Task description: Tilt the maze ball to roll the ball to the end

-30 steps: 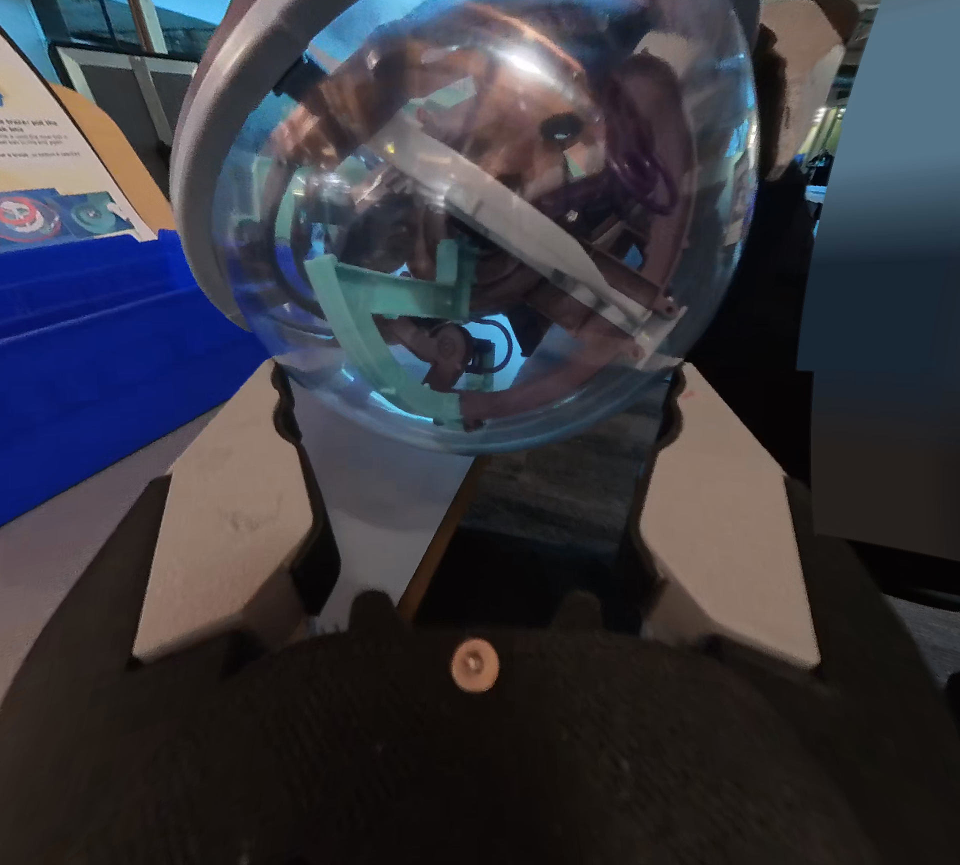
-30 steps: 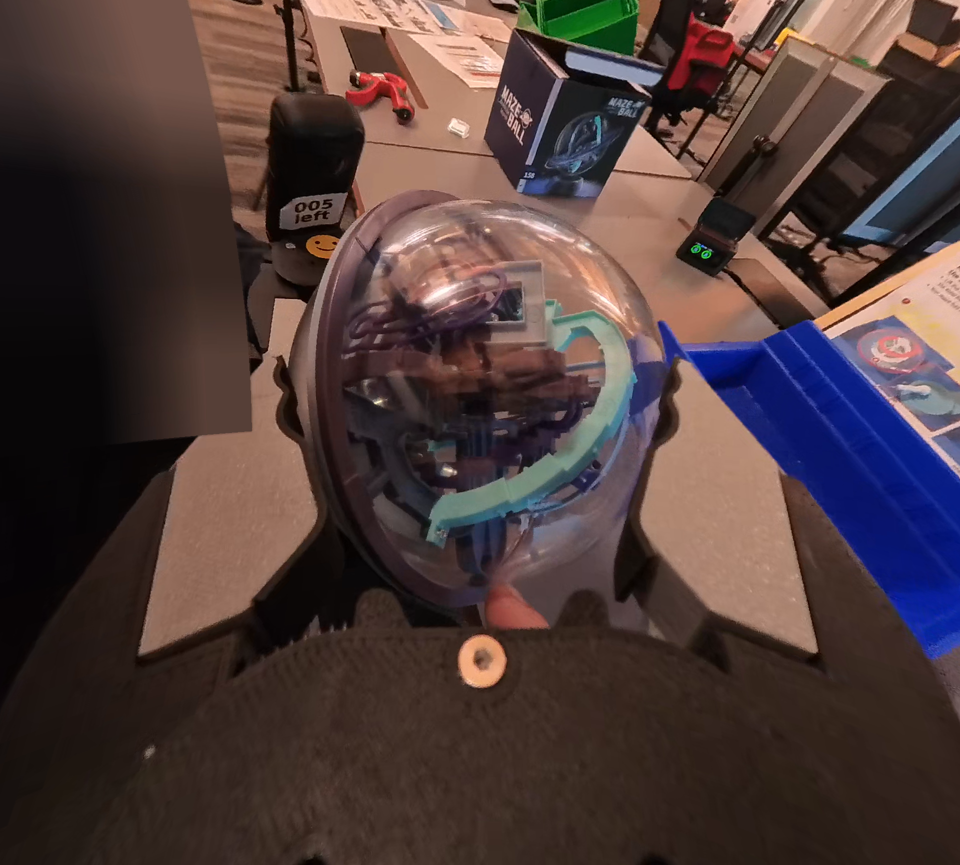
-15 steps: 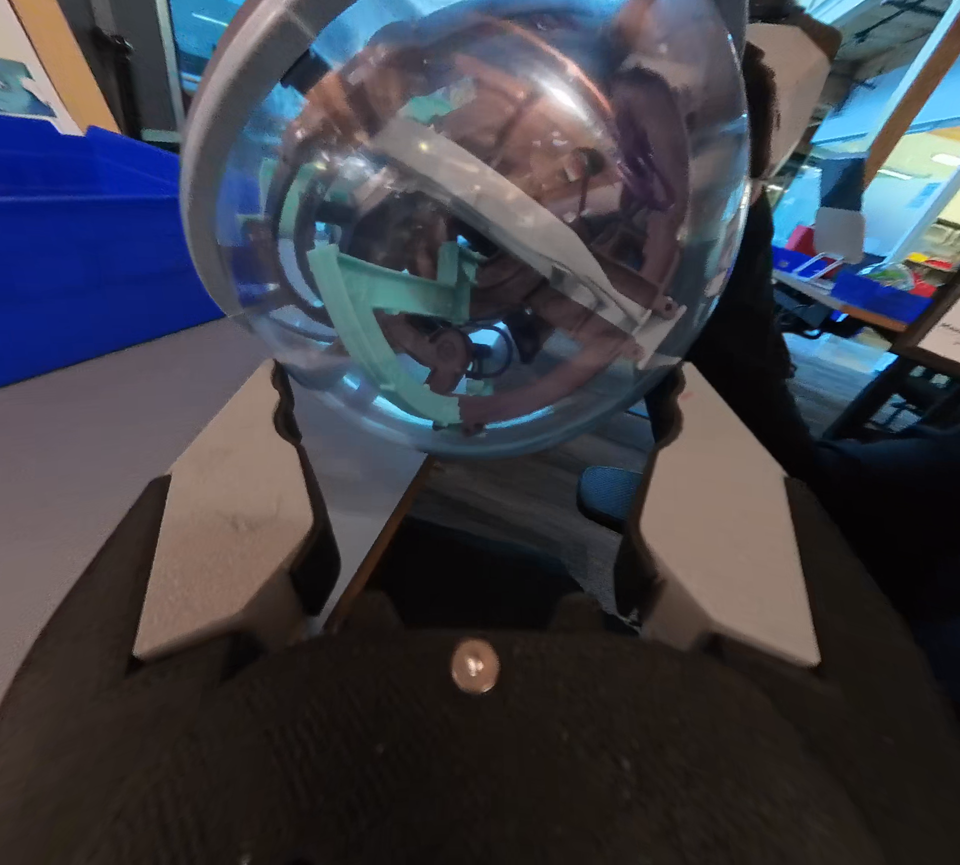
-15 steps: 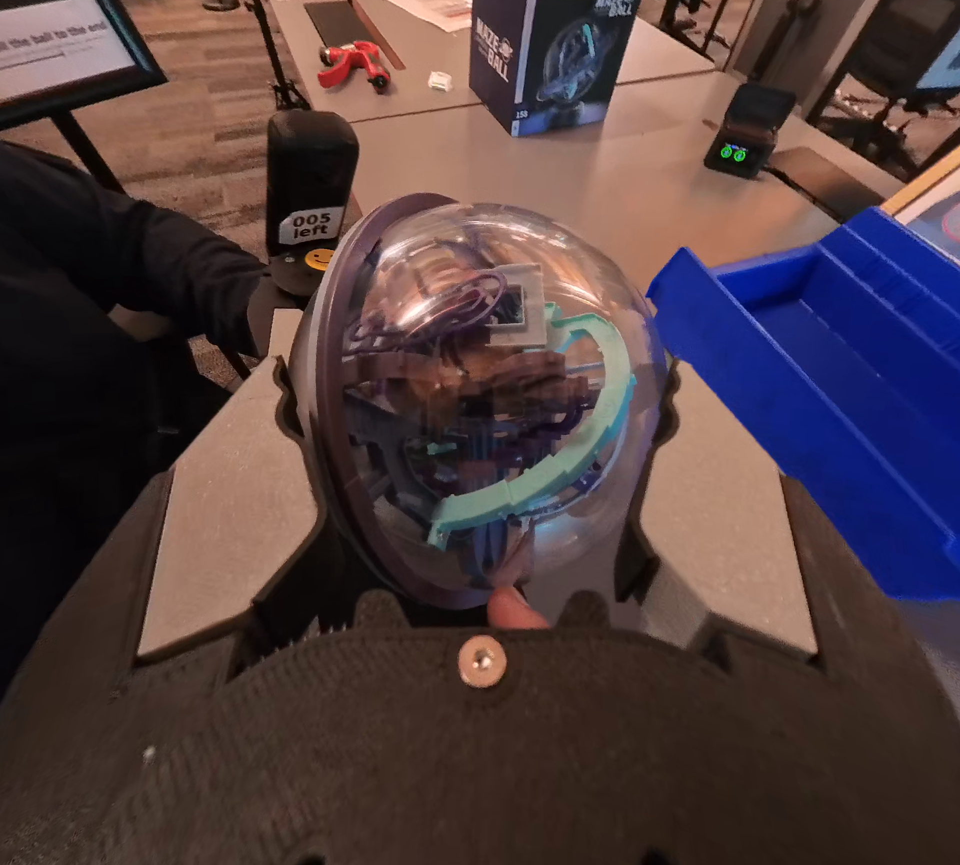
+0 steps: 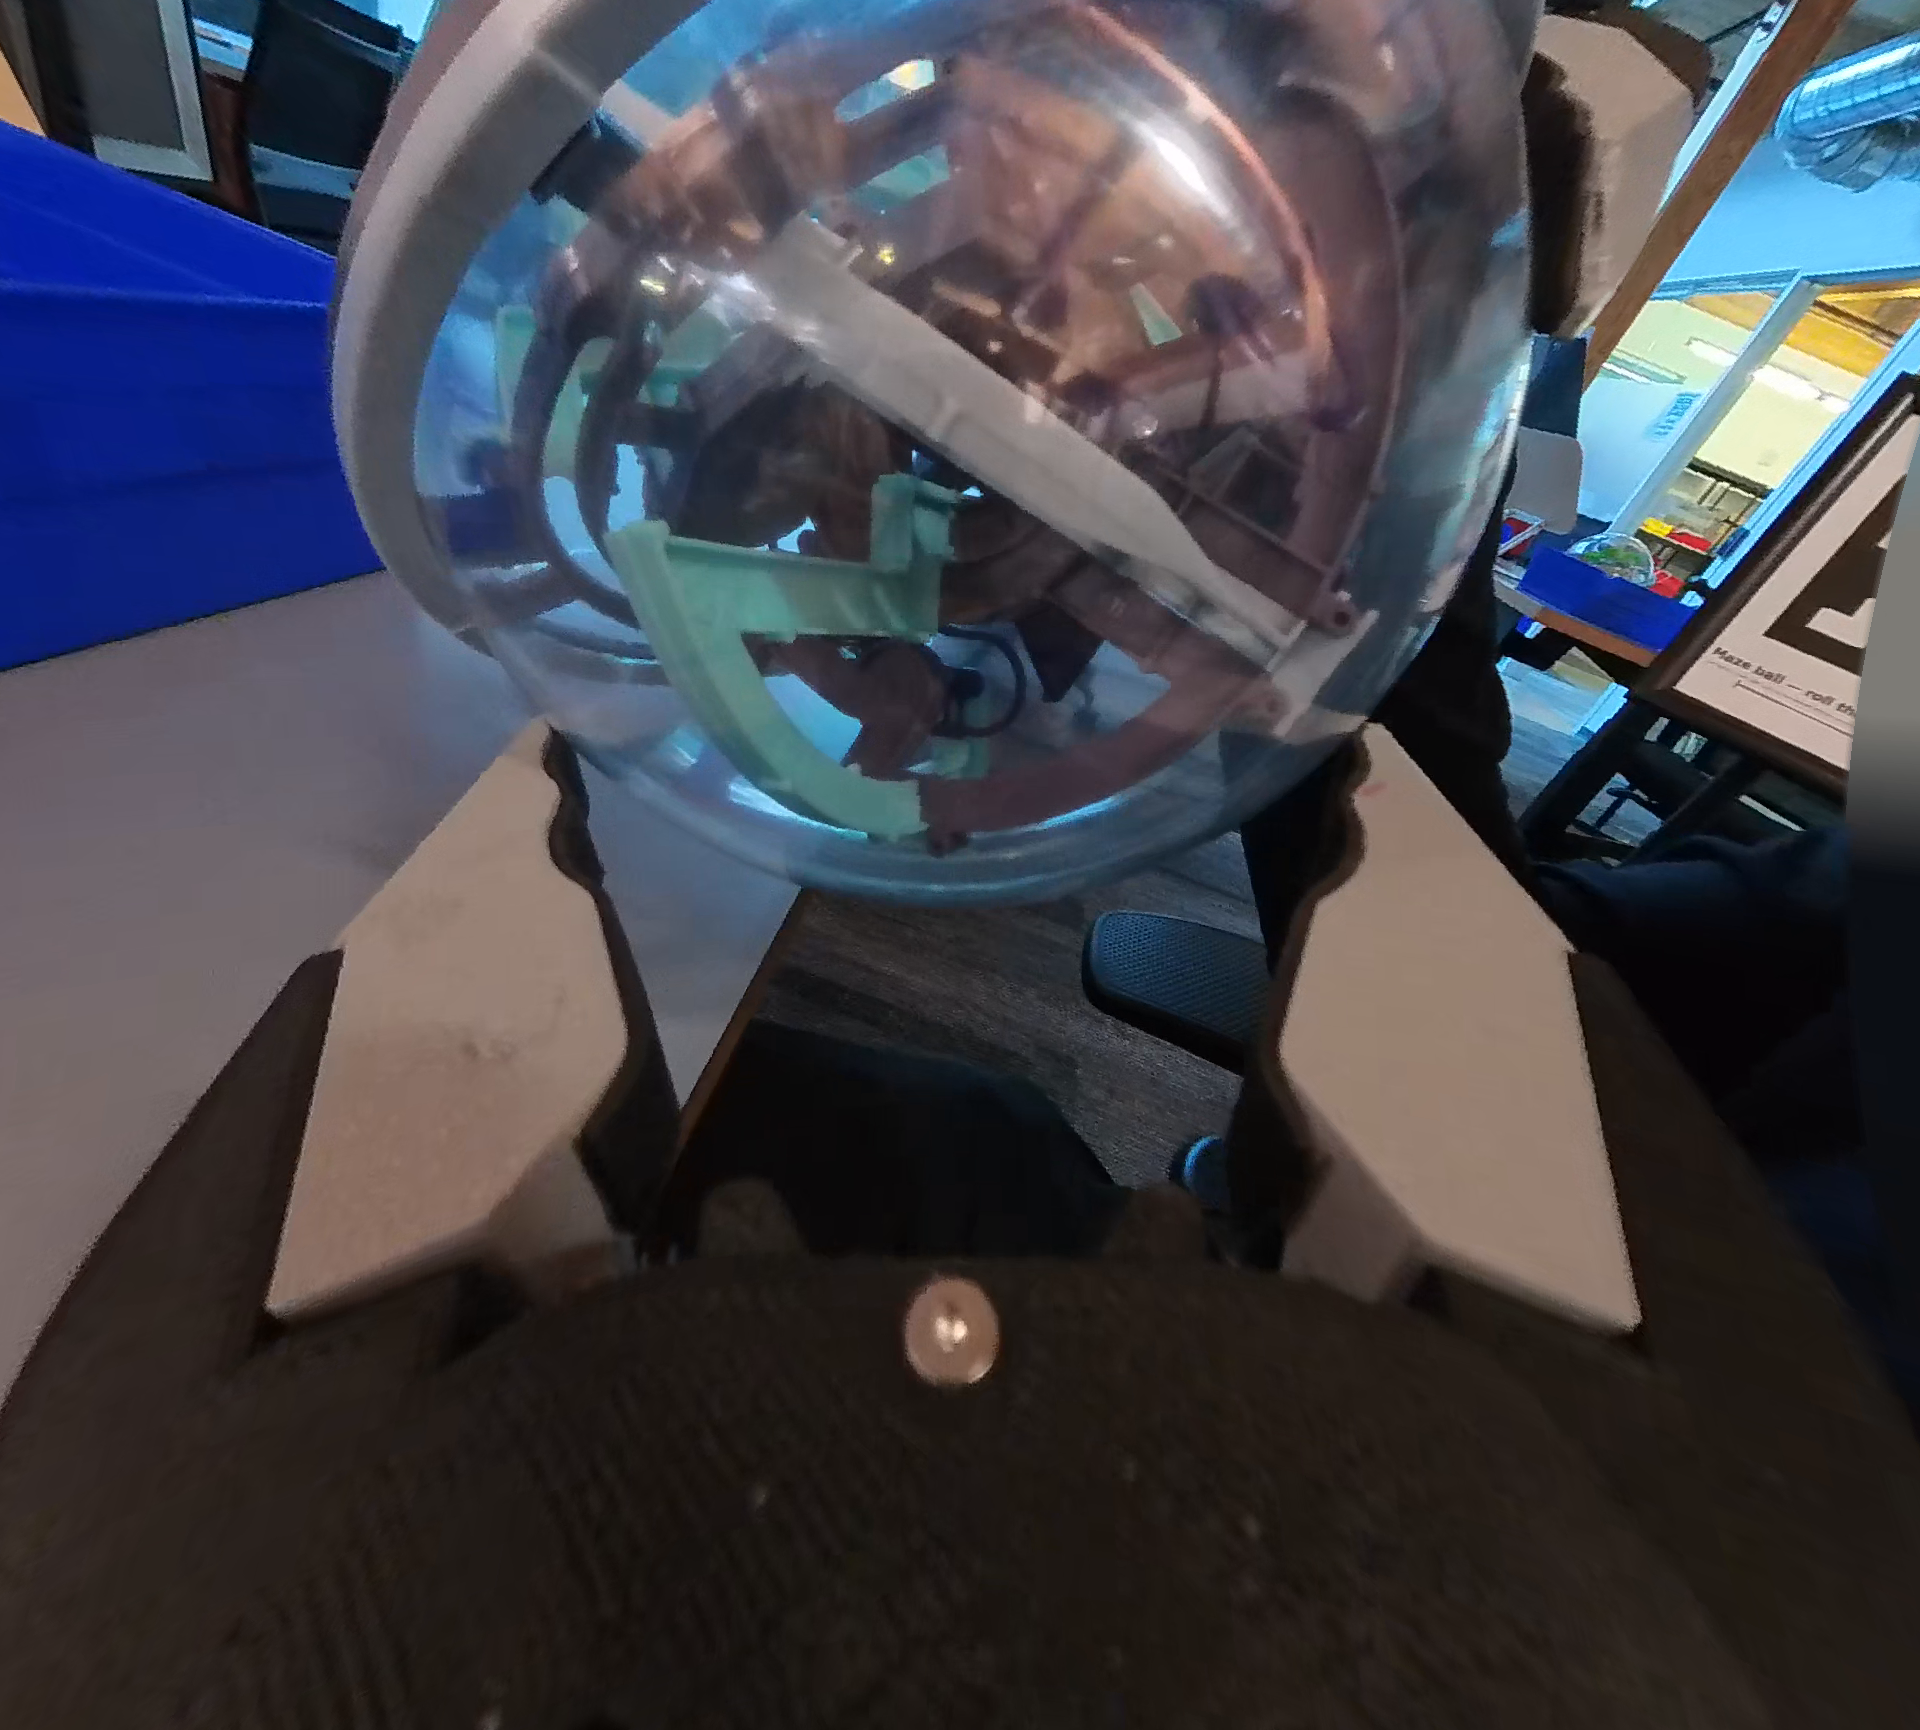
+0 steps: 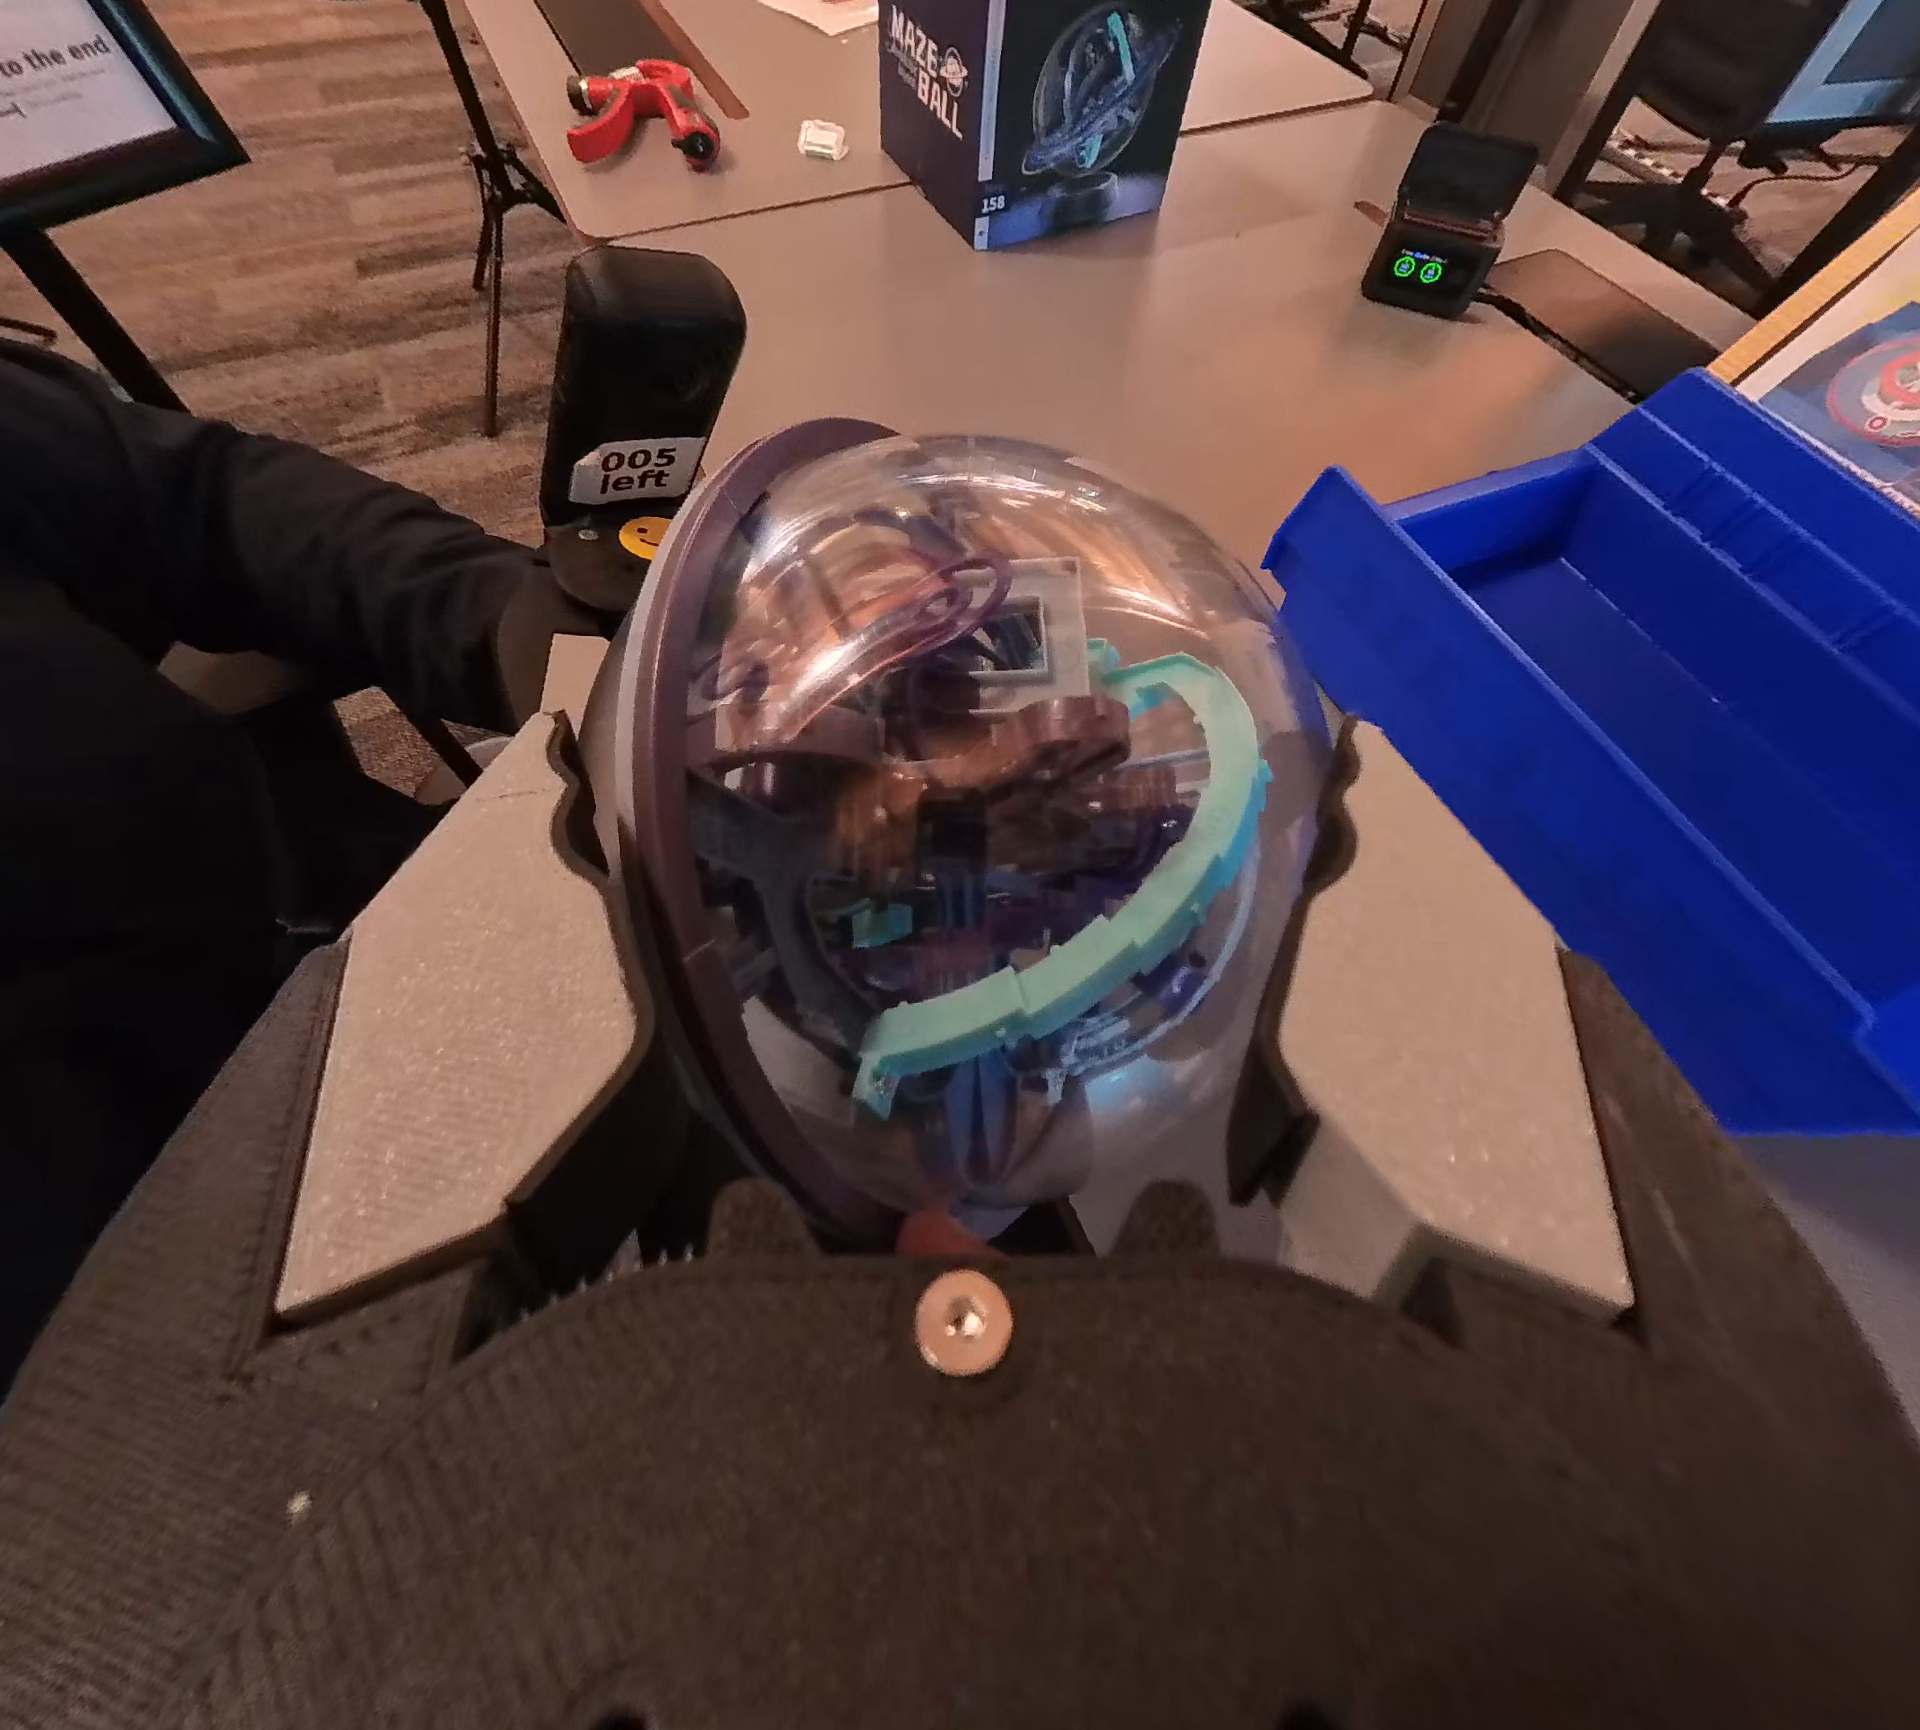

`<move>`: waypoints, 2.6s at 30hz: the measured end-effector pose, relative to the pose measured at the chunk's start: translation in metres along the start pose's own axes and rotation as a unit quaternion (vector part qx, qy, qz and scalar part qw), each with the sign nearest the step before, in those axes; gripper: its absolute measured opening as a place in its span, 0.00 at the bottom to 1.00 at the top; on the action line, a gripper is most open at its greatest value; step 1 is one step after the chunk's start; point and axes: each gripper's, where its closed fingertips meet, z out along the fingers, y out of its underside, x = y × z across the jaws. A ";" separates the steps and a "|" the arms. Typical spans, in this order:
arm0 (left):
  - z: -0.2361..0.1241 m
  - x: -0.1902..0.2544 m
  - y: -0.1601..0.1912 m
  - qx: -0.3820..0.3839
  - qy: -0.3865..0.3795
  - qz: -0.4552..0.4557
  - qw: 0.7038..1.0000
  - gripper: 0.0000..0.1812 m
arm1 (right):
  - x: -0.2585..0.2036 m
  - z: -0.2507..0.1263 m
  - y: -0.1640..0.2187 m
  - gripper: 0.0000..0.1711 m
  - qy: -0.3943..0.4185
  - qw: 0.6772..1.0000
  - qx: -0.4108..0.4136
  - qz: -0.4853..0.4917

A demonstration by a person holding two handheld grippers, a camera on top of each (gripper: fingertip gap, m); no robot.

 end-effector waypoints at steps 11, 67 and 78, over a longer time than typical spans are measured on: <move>-0.001 -0.002 0.002 -0.020 -0.009 -0.020 1.000 0.76 | 0.004 0.003 0.001 0.78 -0.016 1.000 0.005 0.018; -0.010 0.008 -0.031 -0.004 0.137 -0.131 0.982 0.75 | 0.013 0.020 -0.041 0.74 0.030 0.994 -0.090 0.059; -0.021 0.024 -0.100 0.022 0.177 -0.023 0.984 0.74 | -0.007 0.007 -0.120 0.74 0.095 0.988 -0.112 -0.055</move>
